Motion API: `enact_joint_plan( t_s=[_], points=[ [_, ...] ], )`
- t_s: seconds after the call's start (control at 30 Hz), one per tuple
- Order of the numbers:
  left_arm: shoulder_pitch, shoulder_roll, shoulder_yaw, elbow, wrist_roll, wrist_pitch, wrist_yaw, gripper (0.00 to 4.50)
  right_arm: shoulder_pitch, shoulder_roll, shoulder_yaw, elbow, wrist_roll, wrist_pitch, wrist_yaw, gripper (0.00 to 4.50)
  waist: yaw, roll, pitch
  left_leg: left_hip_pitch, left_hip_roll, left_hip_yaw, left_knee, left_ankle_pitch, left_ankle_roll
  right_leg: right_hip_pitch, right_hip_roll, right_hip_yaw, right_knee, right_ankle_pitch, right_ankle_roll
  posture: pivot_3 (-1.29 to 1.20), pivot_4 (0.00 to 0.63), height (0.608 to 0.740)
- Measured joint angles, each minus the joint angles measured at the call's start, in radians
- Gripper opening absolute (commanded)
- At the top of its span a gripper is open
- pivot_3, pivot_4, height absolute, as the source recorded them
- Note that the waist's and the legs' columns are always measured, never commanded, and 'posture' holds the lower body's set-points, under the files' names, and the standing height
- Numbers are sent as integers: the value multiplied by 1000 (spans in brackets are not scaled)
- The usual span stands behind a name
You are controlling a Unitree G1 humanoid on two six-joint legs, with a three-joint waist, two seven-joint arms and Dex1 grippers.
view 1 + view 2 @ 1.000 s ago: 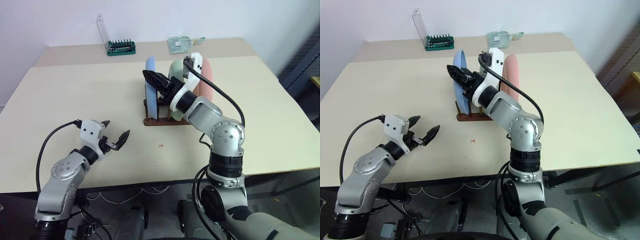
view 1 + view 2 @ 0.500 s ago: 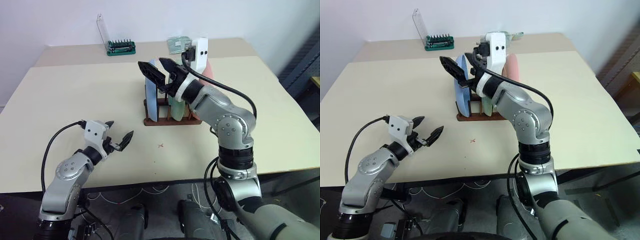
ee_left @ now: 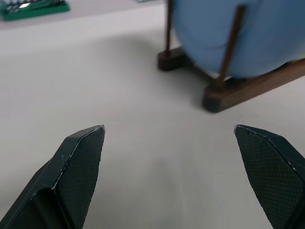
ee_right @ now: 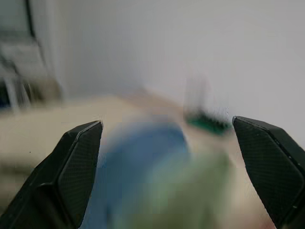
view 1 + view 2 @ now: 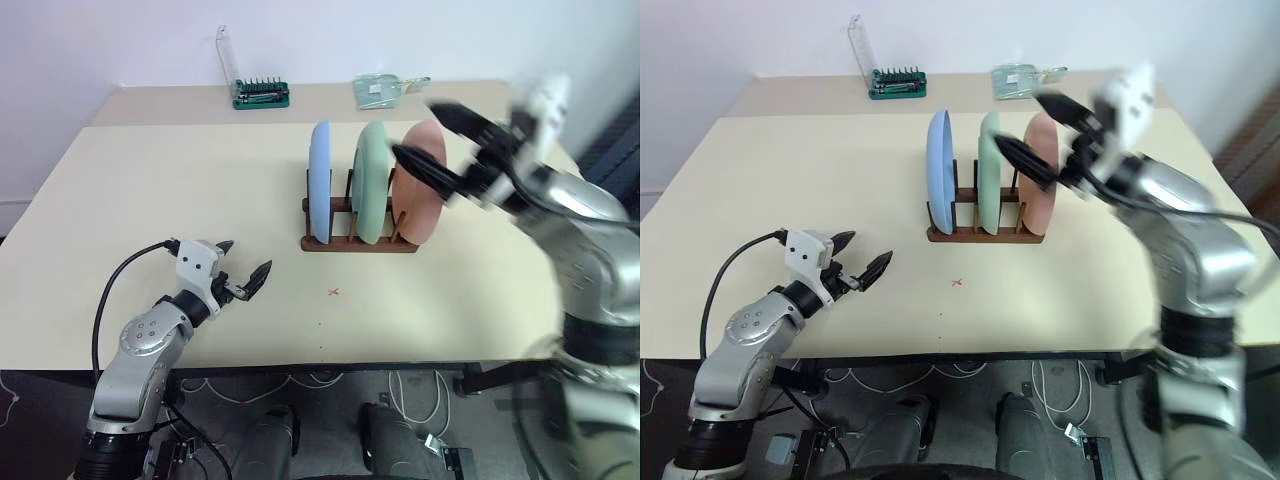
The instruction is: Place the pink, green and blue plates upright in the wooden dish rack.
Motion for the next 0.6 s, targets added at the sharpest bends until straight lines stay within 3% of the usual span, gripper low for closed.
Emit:
enact_joint_plan(
  t_s=[0.3, 0.6],
  points=[
    [-63, 0, -23, 84, 21, -44, -39, 4500, 302, -89, -113, 45, -33, -107, 156, 4446, -15, 2, -1, 1, 2, 3, 1, 0, 0, 0, 0, 1, 1, 0, 0, 0, 150, 740],
    [-47, -5, -23, 109, 42, -71, -32, 4500, 356, -68, 4, 136, -167, -227, 176, 4446, -16, 2, -1, 1, 1, 3, 2, 0, 0, 0, 0, 1, 1, 0, 0, 0, 150, 740]
  ],
)
